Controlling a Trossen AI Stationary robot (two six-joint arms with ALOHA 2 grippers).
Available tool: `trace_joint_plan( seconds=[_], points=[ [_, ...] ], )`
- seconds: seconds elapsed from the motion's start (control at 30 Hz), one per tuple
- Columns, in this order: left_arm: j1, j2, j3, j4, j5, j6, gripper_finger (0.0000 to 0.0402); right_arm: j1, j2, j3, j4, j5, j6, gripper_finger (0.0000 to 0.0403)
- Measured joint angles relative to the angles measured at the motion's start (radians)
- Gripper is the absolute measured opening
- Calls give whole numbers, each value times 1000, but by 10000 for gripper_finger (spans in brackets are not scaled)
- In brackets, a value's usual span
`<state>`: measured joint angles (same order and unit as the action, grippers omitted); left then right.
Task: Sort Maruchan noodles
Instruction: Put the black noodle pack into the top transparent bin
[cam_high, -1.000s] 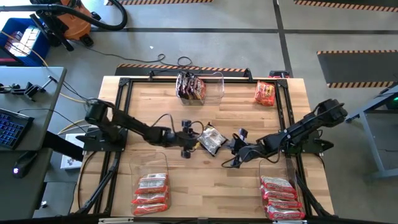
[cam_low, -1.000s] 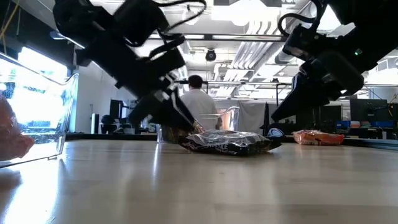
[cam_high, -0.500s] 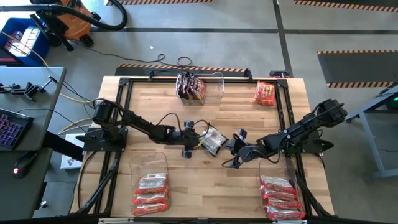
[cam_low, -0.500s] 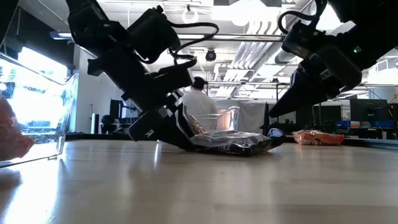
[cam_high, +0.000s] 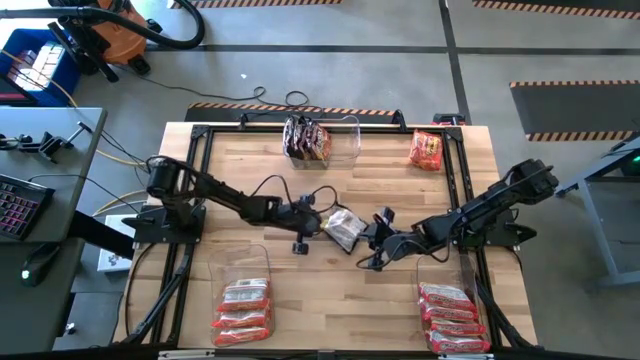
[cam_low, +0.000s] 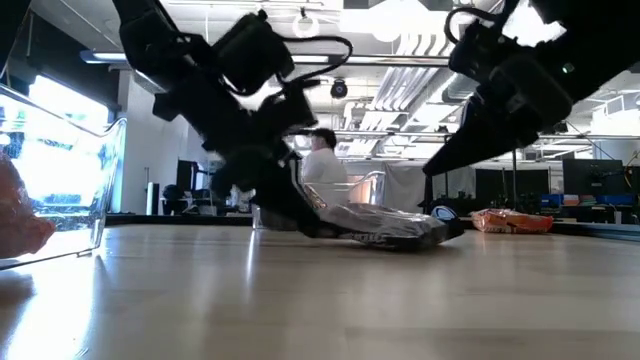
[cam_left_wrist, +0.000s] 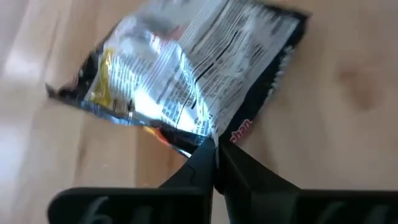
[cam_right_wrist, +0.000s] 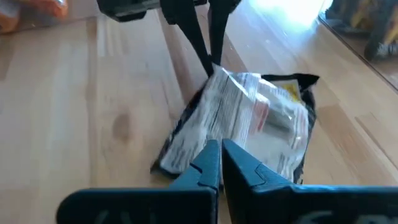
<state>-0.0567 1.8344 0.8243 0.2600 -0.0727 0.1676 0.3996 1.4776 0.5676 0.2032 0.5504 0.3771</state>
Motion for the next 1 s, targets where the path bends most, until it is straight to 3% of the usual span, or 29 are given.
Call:
trace_joint_plan(
  seconds=[0.27, 0.47, 0.67, 0.8, 1.0],
  points=[
    [4, -58, 3, 40, 96, -112, 2, 21, 0, 131, -184, 36, -45, 18],
    [4, -61, 3, 89, 104, -183, 1, 35, 0, 246, -360, 58, -4, 100],
    [4, -61, 2, 151, 138, -233, 0, 35, 0, 285, -384, 59, 31, 186],
    [6, -61, 2, 195, 152, -262, 0, 35, 0, 308, -409, 52, 119, 216],
    [6, -61, 2, 217, 166, -271, 0, 55, 0, 397, -557, -11, 403, 222]
  ],
)
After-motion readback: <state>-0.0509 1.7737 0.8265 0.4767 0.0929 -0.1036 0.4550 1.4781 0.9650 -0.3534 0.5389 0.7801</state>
